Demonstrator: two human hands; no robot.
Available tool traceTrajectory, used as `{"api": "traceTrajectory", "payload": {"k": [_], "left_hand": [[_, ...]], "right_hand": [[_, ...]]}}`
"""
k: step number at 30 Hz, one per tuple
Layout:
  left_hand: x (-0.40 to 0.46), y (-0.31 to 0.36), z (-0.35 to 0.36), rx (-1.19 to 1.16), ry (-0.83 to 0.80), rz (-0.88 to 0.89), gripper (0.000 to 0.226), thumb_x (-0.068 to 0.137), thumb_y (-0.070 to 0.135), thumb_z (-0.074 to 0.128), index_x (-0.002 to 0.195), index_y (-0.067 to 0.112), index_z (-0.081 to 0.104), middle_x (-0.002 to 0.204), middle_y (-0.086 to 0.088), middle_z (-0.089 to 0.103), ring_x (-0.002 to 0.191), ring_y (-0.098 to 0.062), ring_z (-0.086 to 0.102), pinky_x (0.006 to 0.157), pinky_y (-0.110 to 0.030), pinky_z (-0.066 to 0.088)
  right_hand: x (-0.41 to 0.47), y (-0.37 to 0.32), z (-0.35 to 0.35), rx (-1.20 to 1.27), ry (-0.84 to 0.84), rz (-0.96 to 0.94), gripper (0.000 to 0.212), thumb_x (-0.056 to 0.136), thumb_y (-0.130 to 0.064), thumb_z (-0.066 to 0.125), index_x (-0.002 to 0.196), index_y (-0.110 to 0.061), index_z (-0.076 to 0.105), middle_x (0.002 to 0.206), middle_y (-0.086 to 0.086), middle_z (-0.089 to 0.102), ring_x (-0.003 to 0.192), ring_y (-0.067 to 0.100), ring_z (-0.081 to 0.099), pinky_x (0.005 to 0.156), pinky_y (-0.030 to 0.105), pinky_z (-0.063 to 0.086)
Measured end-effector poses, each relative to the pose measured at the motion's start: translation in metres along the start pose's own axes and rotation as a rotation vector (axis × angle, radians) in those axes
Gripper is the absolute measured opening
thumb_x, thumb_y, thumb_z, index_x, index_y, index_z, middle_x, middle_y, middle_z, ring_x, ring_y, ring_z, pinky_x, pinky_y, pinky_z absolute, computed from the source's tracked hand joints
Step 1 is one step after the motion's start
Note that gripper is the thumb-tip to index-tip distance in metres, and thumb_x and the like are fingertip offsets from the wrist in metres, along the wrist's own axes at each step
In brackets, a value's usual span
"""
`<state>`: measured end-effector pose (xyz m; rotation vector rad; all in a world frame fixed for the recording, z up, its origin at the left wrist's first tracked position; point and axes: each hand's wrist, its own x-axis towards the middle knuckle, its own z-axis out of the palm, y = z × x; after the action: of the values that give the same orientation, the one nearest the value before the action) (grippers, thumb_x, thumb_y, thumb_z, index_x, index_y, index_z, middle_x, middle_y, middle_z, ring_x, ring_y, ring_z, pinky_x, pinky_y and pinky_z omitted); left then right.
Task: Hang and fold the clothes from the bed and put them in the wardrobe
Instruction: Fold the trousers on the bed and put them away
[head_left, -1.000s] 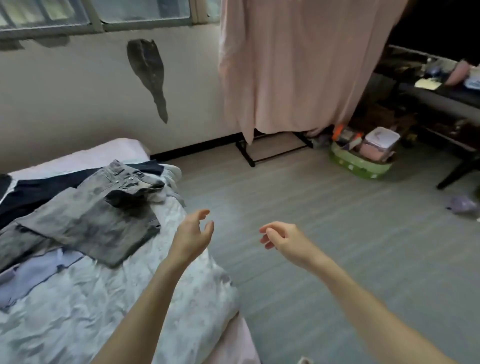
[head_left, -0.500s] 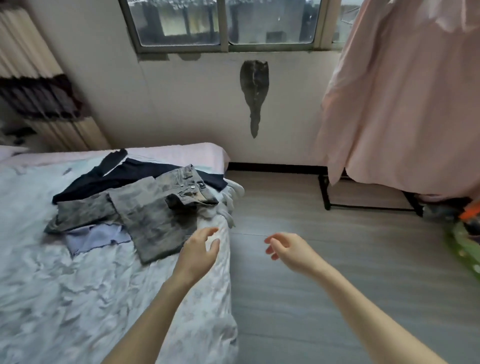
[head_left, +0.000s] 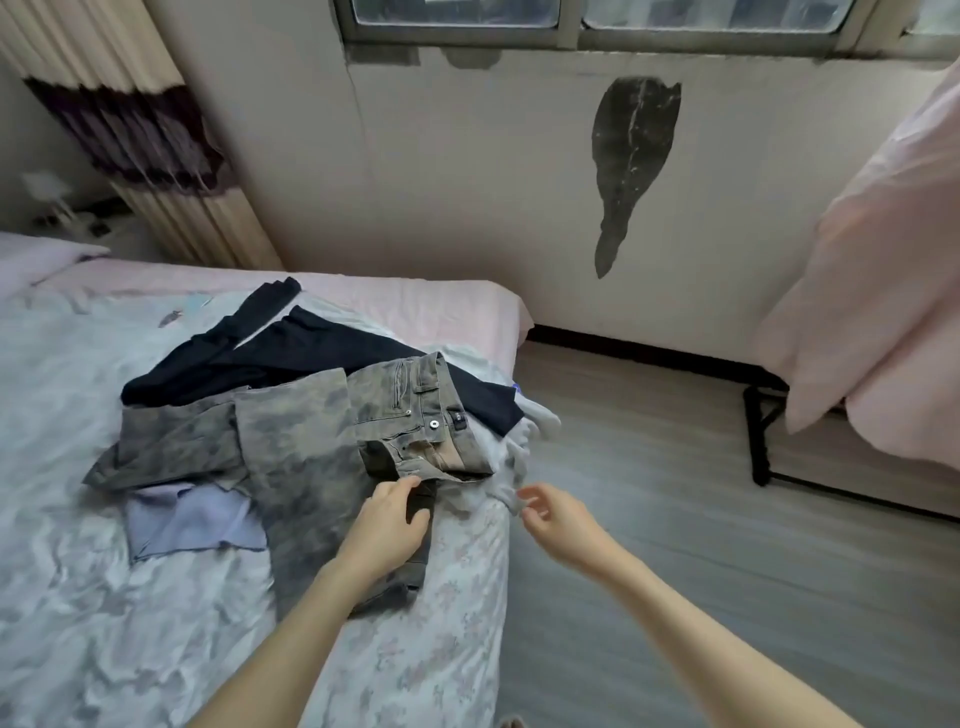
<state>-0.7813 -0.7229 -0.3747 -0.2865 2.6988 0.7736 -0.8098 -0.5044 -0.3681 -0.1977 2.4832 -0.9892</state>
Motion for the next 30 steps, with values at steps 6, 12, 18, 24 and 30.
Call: {"api": "traceTrajectory", "payload": {"k": [6, 12, 18, 24, 30], "left_hand": [[0.096, -0.019, -0.008, 0.263, -0.063, 0.022, 0.048, 0.097, 0.028, 0.042, 0.143, 0.022, 0.032, 0.145, 0.000, 0.032, 0.134, -0.023, 0.029, 0.105, -0.040, 0.035], [0.205, -0.035, -0.011, 0.546, -0.182, 0.082, 0.060, 0.095, 0.020, 0.046, 0.149, 0.023, 0.020, 0.156, -0.003, 0.013, 0.143, -0.025, 0.011, 0.109, -0.044, 0.030], [0.338, -0.038, -0.008, 0.992, -0.366, 0.345, 0.087, 0.091, 0.007, 0.047, 0.149, 0.032, -0.012, 0.156, -0.005, -0.024, 0.144, -0.033, -0.015, 0.115, -0.049, 0.013], [0.400, -0.032, 0.025, 1.191, -0.513, 0.562, 0.085, 0.091, 0.021, 0.056, 0.149, 0.036, -0.005, 0.157, -0.008, -0.022, 0.142, -0.037, -0.021, 0.110, -0.063, -0.004], [0.420, -0.036, 0.004, 1.182, -0.410, 0.641, 0.043, 0.086, 0.015, 0.060, 0.126, 0.020, 0.044, 0.151, -0.013, 0.028, 0.145, -0.037, -0.001, 0.107, -0.065, -0.012]], "right_hand": [[0.110, 0.019, 0.039, 0.007, -0.054, 0.059, 0.051, 0.093, -0.020, 0.046, 0.142, -0.011, 0.033, 0.137, 0.005, 0.049, 0.127, 0.020, 0.045, 0.100, 0.030, 0.036], [0.223, 0.041, 0.073, -0.305, -0.211, 0.140, 0.072, 0.088, -0.036, 0.055, 0.145, -0.010, 0.018, 0.141, 0.008, 0.040, 0.130, 0.027, 0.036, 0.099, 0.042, 0.035], [0.289, 0.075, 0.103, -0.614, -0.373, 0.059, 0.062, 0.084, -0.026, 0.062, 0.133, -0.009, 0.029, 0.127, 0.008, 0.042, 0.117, 0.029, 0.040, 0.090, 0.042, 0.033], [0.311, 0.093, 0.106, -0.693, -0.283, -0.228, 0.034, 0.039, -0.011, 0.075, 0.063, -0.015, 0.052, 0.061, 0.004, 0.049, 0.058, 0.023, 0.047, 0.055, 0.032, 0.038], [0.314, 0.089, 0.094, -0.565, -0.302, -0.321, 0.041, 0.041, -0.034, 0.072, 0.070, -0.021, 0.047, 0.068, -0.007, 0.050, 0.060, 0.015, 0.050, 0.053, 0.026, 0.042]]}}
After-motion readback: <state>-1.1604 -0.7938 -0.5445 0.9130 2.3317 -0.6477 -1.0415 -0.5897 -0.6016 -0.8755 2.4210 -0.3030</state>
